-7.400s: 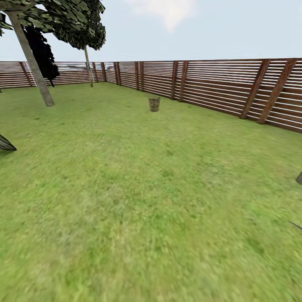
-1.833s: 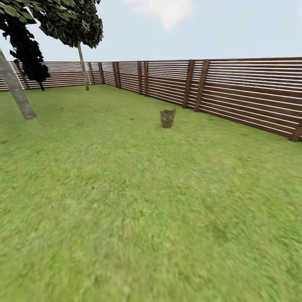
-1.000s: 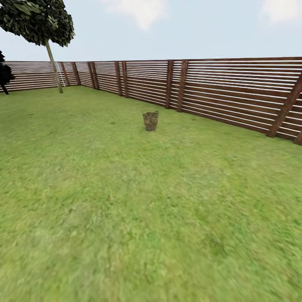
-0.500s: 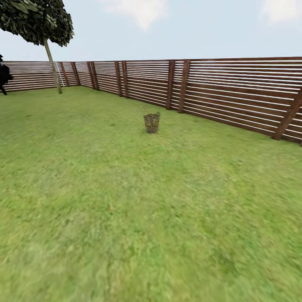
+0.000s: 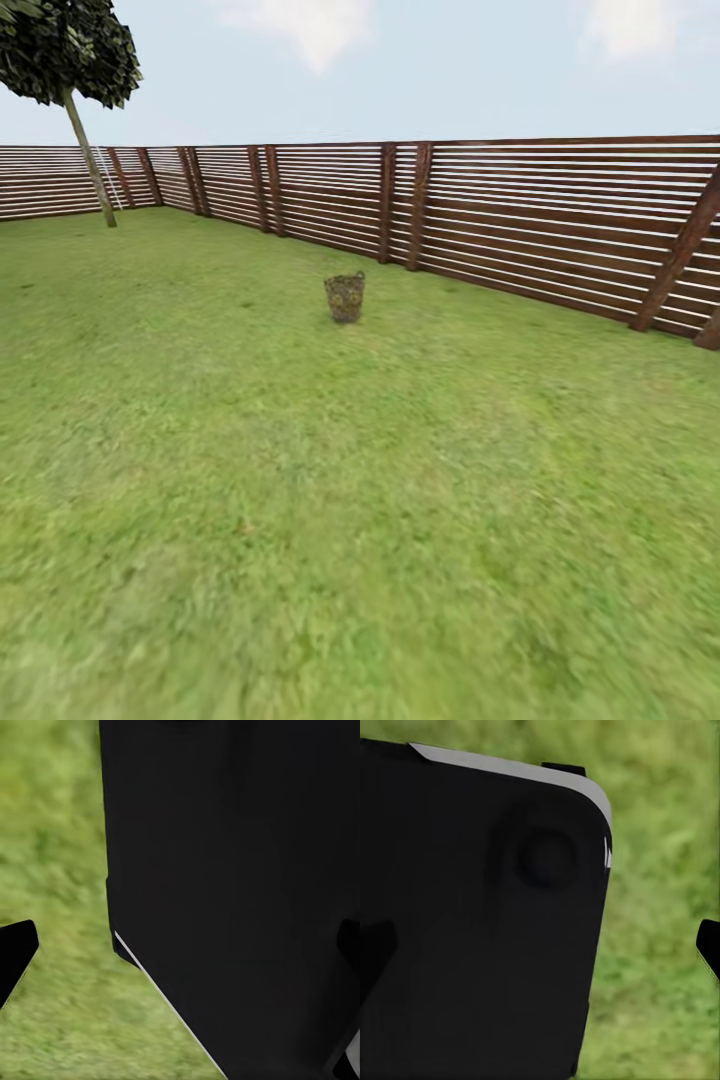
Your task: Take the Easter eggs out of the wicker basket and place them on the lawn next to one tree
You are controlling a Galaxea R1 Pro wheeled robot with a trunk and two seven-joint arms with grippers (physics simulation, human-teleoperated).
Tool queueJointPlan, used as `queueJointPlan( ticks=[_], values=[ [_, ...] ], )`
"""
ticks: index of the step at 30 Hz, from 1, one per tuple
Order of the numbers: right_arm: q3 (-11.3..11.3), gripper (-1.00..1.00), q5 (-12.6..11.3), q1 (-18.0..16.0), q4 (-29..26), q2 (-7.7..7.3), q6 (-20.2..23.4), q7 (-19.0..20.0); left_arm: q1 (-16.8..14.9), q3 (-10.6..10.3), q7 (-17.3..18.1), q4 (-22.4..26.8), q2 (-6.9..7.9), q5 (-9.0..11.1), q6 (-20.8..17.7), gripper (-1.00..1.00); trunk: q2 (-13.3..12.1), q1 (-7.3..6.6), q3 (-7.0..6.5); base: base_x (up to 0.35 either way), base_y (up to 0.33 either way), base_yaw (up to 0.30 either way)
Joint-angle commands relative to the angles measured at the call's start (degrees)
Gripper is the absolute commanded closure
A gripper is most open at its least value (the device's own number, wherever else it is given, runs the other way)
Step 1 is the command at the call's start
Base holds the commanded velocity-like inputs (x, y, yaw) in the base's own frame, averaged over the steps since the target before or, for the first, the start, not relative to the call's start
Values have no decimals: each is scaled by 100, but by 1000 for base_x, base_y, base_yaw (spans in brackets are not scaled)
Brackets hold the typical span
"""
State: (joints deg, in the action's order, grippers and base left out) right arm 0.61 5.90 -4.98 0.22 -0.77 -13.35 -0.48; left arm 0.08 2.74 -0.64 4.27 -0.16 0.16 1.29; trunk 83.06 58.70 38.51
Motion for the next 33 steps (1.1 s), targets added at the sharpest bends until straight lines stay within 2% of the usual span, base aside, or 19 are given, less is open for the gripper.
queueJointPlan(
  ticks=[1,33],
  values=[
    [1,-100,48,-3,4,-2,-13,-5,1,25,-7,2,-2,2,12,-100,2,3,4,330,80,-5],
    [0,-100,43,-3,4,3,-17,-5,1,25,-7,2,-2,2,12,-100,2,3,4,330,80,0]
  ],
)
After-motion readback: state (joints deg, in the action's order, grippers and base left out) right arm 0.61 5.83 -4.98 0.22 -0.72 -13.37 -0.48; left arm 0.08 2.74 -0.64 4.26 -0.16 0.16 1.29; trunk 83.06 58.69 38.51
